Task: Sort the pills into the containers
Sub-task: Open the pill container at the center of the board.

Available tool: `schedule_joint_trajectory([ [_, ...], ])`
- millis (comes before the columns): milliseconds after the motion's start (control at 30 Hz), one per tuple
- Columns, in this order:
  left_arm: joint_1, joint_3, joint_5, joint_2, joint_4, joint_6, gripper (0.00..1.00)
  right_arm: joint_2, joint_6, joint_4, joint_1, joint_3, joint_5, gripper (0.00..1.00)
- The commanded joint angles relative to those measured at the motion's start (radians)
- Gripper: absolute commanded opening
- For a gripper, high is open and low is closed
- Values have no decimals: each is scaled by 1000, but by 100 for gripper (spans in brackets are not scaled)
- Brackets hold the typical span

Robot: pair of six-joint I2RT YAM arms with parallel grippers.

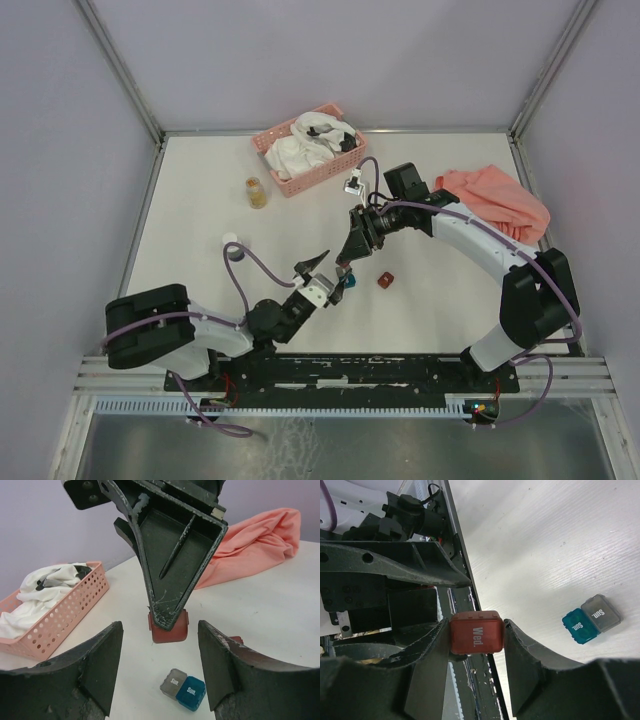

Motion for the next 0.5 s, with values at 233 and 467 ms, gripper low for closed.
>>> schedule_joint_trajectory([
  [233, -5, 72, -110, 81, 114, -32, 58, -39, 24, 47, 0, -4, -8, 18],
  [467, -6, 83, -116, 89, 110, -38, 55, -39, 31, 49, 1, -7, -9, 18],
])
